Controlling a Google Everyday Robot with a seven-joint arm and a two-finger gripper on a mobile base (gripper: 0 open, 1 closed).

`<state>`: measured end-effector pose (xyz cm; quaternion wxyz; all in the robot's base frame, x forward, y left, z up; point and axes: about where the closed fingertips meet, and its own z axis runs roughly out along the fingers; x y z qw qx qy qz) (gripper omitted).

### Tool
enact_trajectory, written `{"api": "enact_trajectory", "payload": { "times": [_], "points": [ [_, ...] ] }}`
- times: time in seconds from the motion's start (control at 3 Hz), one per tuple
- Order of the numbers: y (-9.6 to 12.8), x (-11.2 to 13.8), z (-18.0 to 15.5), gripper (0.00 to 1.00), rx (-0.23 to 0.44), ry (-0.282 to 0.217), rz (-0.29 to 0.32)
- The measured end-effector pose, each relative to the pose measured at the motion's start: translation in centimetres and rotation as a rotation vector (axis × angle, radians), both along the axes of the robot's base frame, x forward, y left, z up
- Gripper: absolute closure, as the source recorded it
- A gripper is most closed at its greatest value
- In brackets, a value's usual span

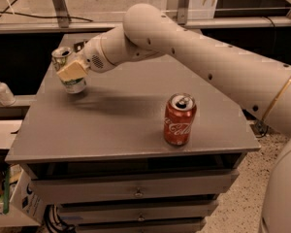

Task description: Knock 7up can over

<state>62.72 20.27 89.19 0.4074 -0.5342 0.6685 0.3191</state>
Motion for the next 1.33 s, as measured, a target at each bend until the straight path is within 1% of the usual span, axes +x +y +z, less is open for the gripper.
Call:
{"api": "enact_trajectory", "payload": {
  "times": [0.33, 0.67, 1.0, 1.33],
  "points": [
    [-4.1, 0.9, 1.1, 1.00, -0.112, -0.059, 0.006],
    [-8.3, 1.1, 1.3, 1.00, -0.252, -0.111, 0.024],
    [-11.4, 1.0, 0.7, 1.00, -0.406, -0.145, 0.060],
    [-13.4, 0.5, -0.7, 1.00, -0.583, -0.175, 0.125]
  ]
}}
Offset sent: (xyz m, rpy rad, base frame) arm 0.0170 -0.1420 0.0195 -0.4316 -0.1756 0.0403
